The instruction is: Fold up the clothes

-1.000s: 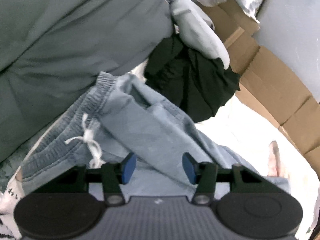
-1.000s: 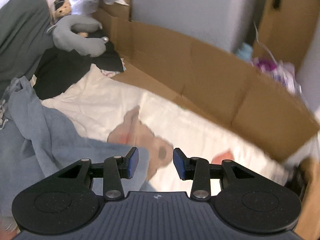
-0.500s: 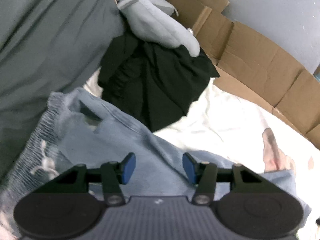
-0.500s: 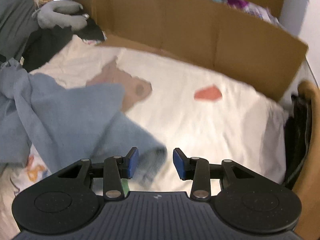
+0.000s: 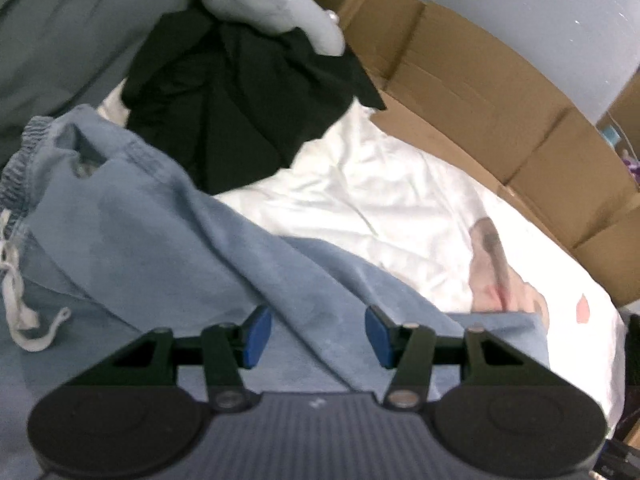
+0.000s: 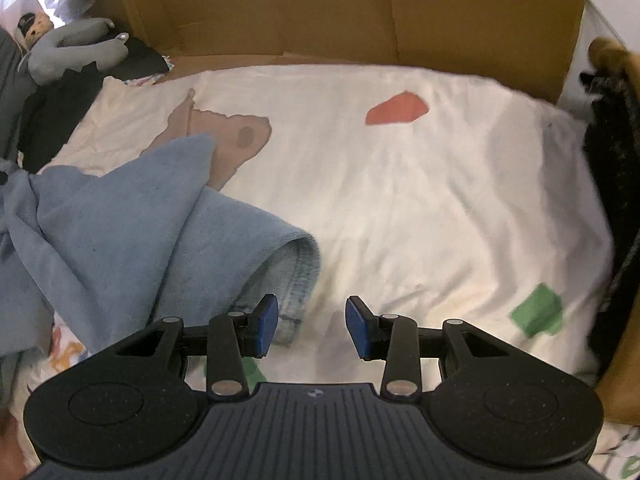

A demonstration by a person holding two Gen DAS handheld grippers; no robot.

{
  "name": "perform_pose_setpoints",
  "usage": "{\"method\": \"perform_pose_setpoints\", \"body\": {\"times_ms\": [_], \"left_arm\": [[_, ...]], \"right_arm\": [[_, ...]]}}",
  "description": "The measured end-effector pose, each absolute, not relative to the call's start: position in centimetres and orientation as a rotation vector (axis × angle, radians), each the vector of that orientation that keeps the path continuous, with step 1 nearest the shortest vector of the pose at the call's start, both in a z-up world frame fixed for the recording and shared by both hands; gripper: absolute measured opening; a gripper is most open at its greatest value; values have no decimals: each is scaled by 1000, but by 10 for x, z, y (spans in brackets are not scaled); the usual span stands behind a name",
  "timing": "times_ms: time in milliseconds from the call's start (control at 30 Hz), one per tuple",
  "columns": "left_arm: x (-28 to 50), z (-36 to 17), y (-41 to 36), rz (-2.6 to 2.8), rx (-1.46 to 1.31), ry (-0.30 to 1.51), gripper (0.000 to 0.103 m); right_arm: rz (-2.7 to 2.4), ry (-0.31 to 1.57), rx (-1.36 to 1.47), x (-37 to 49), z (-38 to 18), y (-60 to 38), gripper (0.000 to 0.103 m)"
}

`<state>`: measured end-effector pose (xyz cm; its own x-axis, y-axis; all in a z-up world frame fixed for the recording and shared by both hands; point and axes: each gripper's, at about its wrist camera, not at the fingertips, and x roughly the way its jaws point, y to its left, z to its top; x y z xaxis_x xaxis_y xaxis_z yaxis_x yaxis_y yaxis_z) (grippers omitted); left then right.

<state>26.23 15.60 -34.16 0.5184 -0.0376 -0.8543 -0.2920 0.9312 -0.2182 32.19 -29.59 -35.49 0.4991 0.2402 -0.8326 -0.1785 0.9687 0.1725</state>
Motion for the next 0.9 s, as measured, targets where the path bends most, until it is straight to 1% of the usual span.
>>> {"method": "perform_pose_setpoints", "body": {"times_ms": [133, 233, 433, 533, 567, 600, 633, 667, 733, 900], "left_arm": [[266, -347, 151, 141, -339, 1039, 57], [264, -353, 154, 158, -344, 1057, 60], [260, -363, 157, 128, -371, 1066, 60], [259, -365, 156, 109, -385, 1055, 60], [259, -366, 156, 99, -401, 1053, 60], [259, -366, 156, 88, -417, 1051, 59], [259, -366, 155, 78, -433, 1049, 59], [258, -366, 155, 67, -444, 1045, 59], [257, -368, 152, 54, -456, 1043, 59], [254, -372, 144, 22, -460, 1031, 59]], "right_arm": [[272, 1047, 85, 326, -367, -287, 45], [279, 1053, 82, 326, -372, -282, 49], [283, 1050, 69, 327, -376, -276, 54], [270, 1042, 65, 326, -376, -272, 55], [268, 1040, 65, 325, -376, -272, 51], [274, 1037, 72, 325, -375, -272, 49], [278, 1035, 79, 324, -375, -273, 43], [278, 1034, 80, 324, -374, -273, 41], [277, 1032, 83, 324, -373, -274, 40], [253, 1036, 153, 331, -373, -282, 43]]}}
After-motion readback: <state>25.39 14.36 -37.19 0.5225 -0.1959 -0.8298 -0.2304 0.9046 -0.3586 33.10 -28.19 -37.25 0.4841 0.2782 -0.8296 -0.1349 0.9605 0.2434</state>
